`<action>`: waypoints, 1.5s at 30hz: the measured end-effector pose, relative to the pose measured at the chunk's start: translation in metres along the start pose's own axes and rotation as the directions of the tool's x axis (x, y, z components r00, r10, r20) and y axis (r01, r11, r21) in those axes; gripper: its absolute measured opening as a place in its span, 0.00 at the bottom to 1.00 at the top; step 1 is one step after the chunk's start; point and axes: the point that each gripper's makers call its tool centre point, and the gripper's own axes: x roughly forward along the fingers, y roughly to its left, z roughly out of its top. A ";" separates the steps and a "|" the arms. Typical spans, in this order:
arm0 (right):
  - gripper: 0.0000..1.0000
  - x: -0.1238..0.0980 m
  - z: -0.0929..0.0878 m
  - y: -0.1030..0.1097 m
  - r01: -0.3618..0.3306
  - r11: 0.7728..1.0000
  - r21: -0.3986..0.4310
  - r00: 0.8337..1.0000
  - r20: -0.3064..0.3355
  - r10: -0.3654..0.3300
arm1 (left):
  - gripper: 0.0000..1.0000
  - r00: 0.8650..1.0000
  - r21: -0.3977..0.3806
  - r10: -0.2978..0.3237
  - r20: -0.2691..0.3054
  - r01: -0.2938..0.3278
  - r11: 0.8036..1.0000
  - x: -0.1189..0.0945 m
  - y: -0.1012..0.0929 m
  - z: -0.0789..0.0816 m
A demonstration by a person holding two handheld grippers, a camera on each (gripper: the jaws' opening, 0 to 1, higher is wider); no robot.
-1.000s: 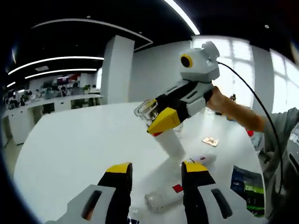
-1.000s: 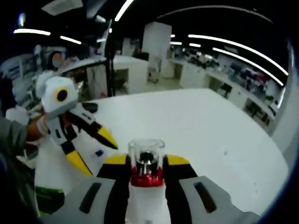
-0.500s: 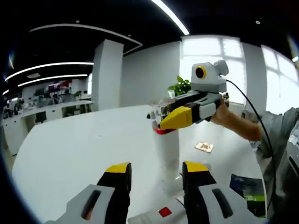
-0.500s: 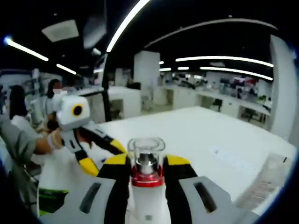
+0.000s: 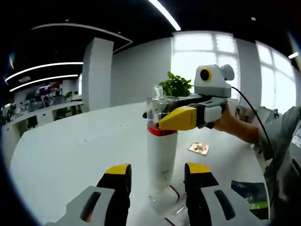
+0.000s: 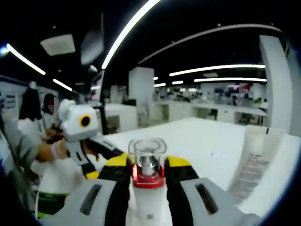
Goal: Arrange the skincare products in the storage area until every visible bottle or jar stands upright without overlapping.
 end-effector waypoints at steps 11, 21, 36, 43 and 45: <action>0.28 -0.014 -0.003 0.002 0.028 0.998 0.065 0.997 0.065 -0.032 | 0.43 0.999 -0.002 -0.020 -0.032 0.020 1.000 0.016 -0.005 -0.012; 0.34 -0.018 -0.056 -0.003 0.055 0.998 0.014 0.993 -0.108 -0.053 | 0.39 0.998 -0.023 -0.046 -0.044 0.045 0.999 0.024 -0.011 -0.024; 0.45 -0.023 -0.073 -0.017 0.093 0.996 -0.007 0.984 -0.154 -0.093 | 0.30 0.999 0.007 0.017 -0.035 -0.017 1.000 0.027 0.001 -0.029; 0.36 -0.028 -0.086 -0.022 0.110 0.993 -0.046 0.968 -0.223 -0.118 | 0.28 0.995 0.023 0.095 -0.033 -0.095 0.995 0.028 0.015 -0.032; 0.32 -0.028 -0.091 -0.023 0.113 0.992 -0.050 0.965 -0.234 -0.122 | 0.28 0.994 0.030 0.106 -0.029 -0.105 0.994 0.029 0.015 -0.031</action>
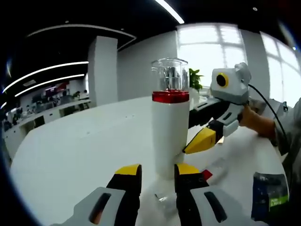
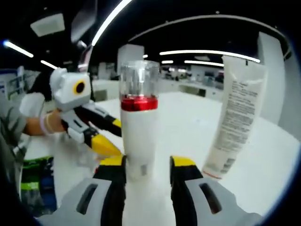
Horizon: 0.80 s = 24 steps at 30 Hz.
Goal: Arrange the skincare products in the storage area until every visible bottle or jar stands upright without overlapping.
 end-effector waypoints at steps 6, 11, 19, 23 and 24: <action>0.22 0.003 -0.012 -0.005 0.009 1.000 0.014 0.999 -0.047 -0.008 | 0.27 1.000 0.029 0.017 0.006 -0.017 0.999 0.004 0.001 0.007; 0.09 0.004 -0.020 -0.005 0.012 0.999 0.032 0.997 -0.081 -0.010 | 0.27 1.000 0.056 0.015 -0.001 -0.015 0.998 0.007 -0.001 0.013; 0.00 0.009 -0.030 -0.006 0.006 0.996 0.090 0.995 -0.103 0.003 | 0.27 1.000 0.067 0.019 -0.013 -0.018 0.998 0.013 0.000 0.018; 0.00 0.009 -0.029 -0.007 0.007 0.995 0.102 0.995 -0.097 0.003 | 0.27 1.000 0.050 0.009 -0.014 -0.009 0.999 0.018 -0.001 0.019; 0.00 0.009 -0.029 -0.007 0.009 0.995 0.103 0.995 -0.097 0.001 | 0.27 1.000 0.050 0.008 -0.014 -0.008 0.999 0.020 -0.001 0.019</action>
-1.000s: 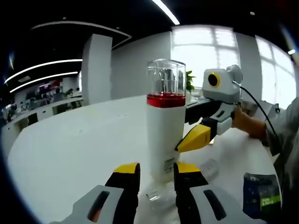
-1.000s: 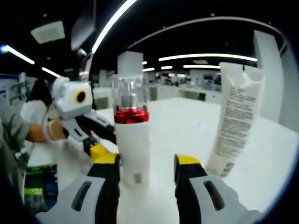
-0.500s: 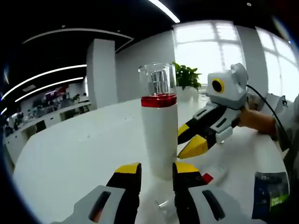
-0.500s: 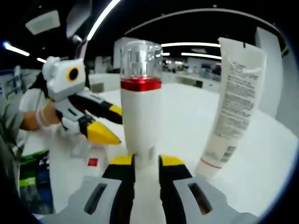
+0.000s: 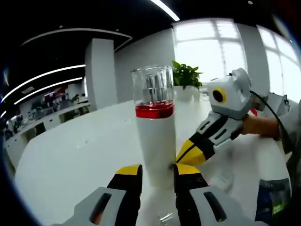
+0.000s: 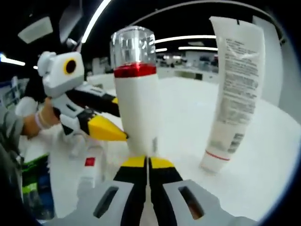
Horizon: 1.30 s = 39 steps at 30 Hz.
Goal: Arrange the skincare products in the storage area until every visible bottle or jar stands upright without overlapping.
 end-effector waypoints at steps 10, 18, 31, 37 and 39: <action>0.00 -0.002 0.001 0.001 0.001 1.000 -0.010 1.000 0.006 -0.001 | 0.27 0.999 0.052 0.011 -0.031 -0.009 0.999 0.002 0.006 -0.002; 0.00 -0.003 0.001 0.004 -0.002 1.000 -0.021 1.000 0.006 0.002 | 0.25 0.998 0.029 0.027 -0.053 -0.026 0.999 0.000 0.017 -0.008; 0.00 -0.004 -0.003 0.003 0.000 0.999 -0.035 1.000 -0.013 0.000 | 0.22 0.998 0.033 0.028 -0.064 -0.026 0.999 0.013 0.015 -0.006; 0.00 -0.005 -0.002 0.003 0.000 0.999 -0.037 1.000 -0.012 0.000 | 0.22 0.998 0.021 0.026 -0.060 -0.025 0.999 0.020 0.021 -0.004; 0.00 -0.006 -0.002 0.002 0.002 0.999 -0.039 1.000 -0.010 -0.002 | 0.22 0.998 0.013 0.021 -0.056 -0.020 1.000 0.023 0.023 -0.003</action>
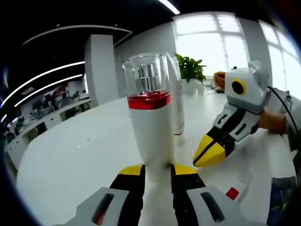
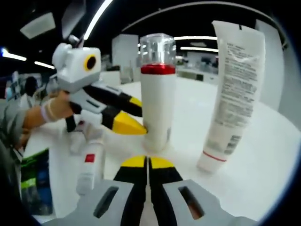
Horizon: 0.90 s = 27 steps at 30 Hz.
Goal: Arrange the skincare products in the storage area until every visible bottle or jar stands upright without overlapping.
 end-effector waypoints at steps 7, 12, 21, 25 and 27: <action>0.00 -0.001 0.001 -0.005 0.010 1.000 0.001 1.000 0.003 -0.010 | 0.22 1.000 0.012 -0.028 -0.003 0.028 1.000 0.011 0.002 0.003; 0.00 -0.004 0.004 -0.008 0.015 1.000 0.012 1.000 0.016 -0.015 | 0.22 1.000 0.014 -0.025 -0.012 0.025 1.000 0.011 0.002 0.003; 0.00 -0.005 0.005 -0.005 -0.001 1.000 0.014 1.000 0.009 0.001 | 0.29 1.000 -0.053 -0.011 0.013 0.011 0.999 -0.022 0.003 0.005; 0.00 -0.017 0.022 -0.003 0.020 1.000 -0.015 0.999 0.040 -0.020 | 0.30 0.998 -0.075 0.009 0.066 -0.004 0.997 -0.049 0.001 0.010; 0.00 -0.025 0.036 0.008 0.001 1.000 -0.016 0.997 0.076 0.000 | 0.30 0.995 -0.092 0.006 0.096 0.003 0.996 -0.068 -0.004 0.016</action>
